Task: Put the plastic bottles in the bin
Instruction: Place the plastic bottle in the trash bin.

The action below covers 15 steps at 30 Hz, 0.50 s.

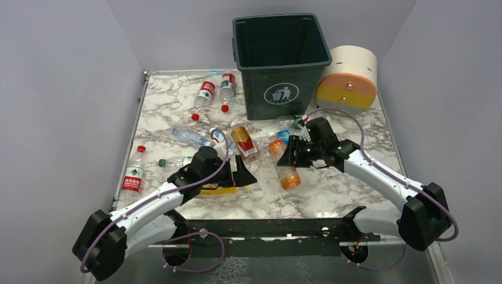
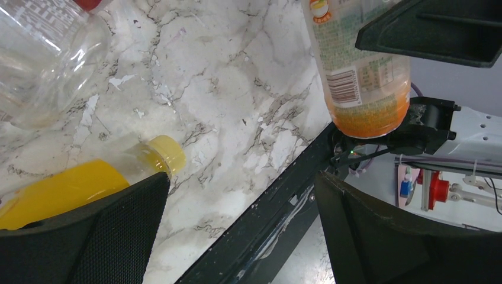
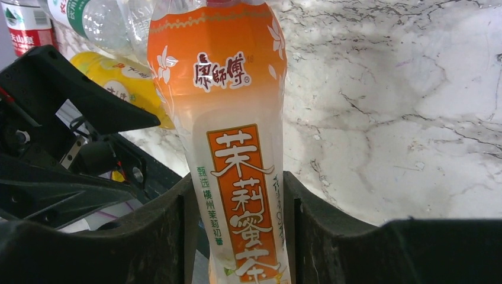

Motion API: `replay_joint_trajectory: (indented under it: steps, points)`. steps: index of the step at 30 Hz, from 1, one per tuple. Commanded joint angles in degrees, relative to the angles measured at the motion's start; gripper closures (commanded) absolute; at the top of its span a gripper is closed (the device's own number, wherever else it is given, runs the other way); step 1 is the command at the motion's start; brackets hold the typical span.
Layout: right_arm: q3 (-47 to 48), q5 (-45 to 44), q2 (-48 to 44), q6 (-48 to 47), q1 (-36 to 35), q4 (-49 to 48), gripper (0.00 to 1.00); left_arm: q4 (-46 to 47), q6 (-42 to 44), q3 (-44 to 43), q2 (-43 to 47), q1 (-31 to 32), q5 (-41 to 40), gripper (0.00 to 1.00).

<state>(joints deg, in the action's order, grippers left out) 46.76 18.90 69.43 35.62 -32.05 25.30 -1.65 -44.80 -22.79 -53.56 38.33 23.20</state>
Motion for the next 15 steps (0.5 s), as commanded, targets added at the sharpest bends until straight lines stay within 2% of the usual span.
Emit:
replay_joint_trajectory:
  steps: [1,15]
  points:
    - [2.82,-1.45,1.08,0.12,-1.54,-2.84,0.51,6.24,-0.88,-0.71,-2.6,0.08,1.6,0.01]
    - [10.94,1.91,-0.19,-2.48,-3.88,-0.49,0.51,8.64,0.48,-9.25,-9.17,0.08,-0.11,0.01]
